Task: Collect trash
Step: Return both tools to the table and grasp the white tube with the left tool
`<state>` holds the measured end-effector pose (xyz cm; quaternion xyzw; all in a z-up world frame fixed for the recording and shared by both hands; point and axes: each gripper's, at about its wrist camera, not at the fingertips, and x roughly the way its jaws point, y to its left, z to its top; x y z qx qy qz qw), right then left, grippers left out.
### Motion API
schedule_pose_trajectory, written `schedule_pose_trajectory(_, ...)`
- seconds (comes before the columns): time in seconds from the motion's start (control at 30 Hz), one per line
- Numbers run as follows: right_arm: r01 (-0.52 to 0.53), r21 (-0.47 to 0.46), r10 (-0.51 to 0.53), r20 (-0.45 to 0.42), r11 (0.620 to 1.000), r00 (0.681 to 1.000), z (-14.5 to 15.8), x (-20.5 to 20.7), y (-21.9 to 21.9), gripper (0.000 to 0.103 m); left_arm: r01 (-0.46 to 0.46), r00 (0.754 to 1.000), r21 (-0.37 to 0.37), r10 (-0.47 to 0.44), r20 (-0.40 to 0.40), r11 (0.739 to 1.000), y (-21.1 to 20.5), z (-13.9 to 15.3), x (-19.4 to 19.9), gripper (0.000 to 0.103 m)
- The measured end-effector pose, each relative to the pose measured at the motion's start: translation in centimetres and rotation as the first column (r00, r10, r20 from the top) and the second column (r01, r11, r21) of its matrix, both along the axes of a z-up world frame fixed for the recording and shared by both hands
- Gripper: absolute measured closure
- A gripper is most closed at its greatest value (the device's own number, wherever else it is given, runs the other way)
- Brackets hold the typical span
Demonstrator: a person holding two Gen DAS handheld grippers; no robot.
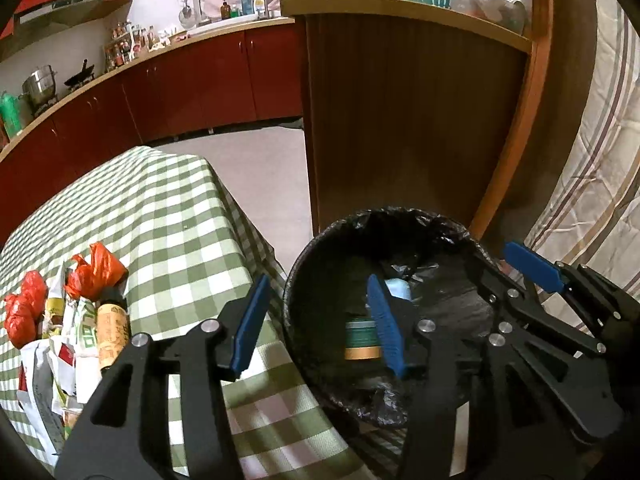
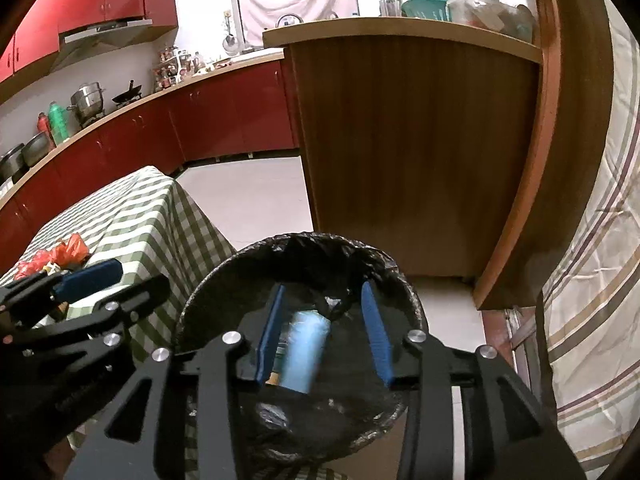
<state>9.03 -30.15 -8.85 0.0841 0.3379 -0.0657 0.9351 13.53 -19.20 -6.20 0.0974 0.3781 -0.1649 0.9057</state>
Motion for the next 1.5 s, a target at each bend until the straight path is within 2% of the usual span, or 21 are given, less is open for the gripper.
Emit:
schedule_pose_trajectory(0.27, 0.027, 0.003, -0.027, -0.004, 1.0, 1.0, 0.4, -0.7, -0.2, 0.063, -0.025, 1.0, 0.007, 0.025, 0.01, 1.0, 0.7, 0.6, -0.5, 0.051)
schedule_pose_trajectory(0.47, 0.026, 0.009, -0.026, 0.004, 1.0, 1.0, 1.5, -1.6, 1.0, 0.051, -0.044, 0.998, 0.001, 0.043, 0.046, 0.999, 2.9, 2.3, -1.9, 0.042)
schedule_pose_trajectory(0.53, 0.014, 0.002, -0.014, 0.009, 1.0, 1.0, 2.0, -1.7, 1.9, 0.048, -0.055, 0.997, 0.002, 0.055, 0.059, 0.998, 3.9, 2.8, -2.4, 0.037)
schedule_pose_trajectory(0.9, -0.138, -0.001, 0.138, 0.021, 0.99, 0.99, 4.0, -2.2, 9.5, 0.046, -0.197, 0.977, 0.011, 0.195, 0.086, 0.98, 13.7, 4.8, -4.7, 0.034)
schedule_pose_trajectory(1.0, -0.19, -0.016, 0.191, 0.02, 0.982, 0.981, 4.2, -2.2, 12.3, 0.046, -0.256, 0.964, 0.017, 0.255, 0.073, 0.966, 16.7, 4.6, -5.2, 0.033)
schedule_pose_trajectory(1.2, -0.25, -0.014, 0.25, 0.014, 0.968, 0.968, 4.1, -2.2, 15.9, 0.046, -0.32, 0.947, 0.027, 0.319, 0.04, 0.947, 20.3, 3.6, -6.1, 0.033)
schedule_pose_trajectory(1.5, -0.271, -0.026, 0.271, -0.009, 0.962, 0.963, 3.5, -3.0, 18.4, 0.046, -0.326, 0.945, 0.031, 0.327, -0.027, 0.945, 22.2, 1.1, -7.9, 0.032)
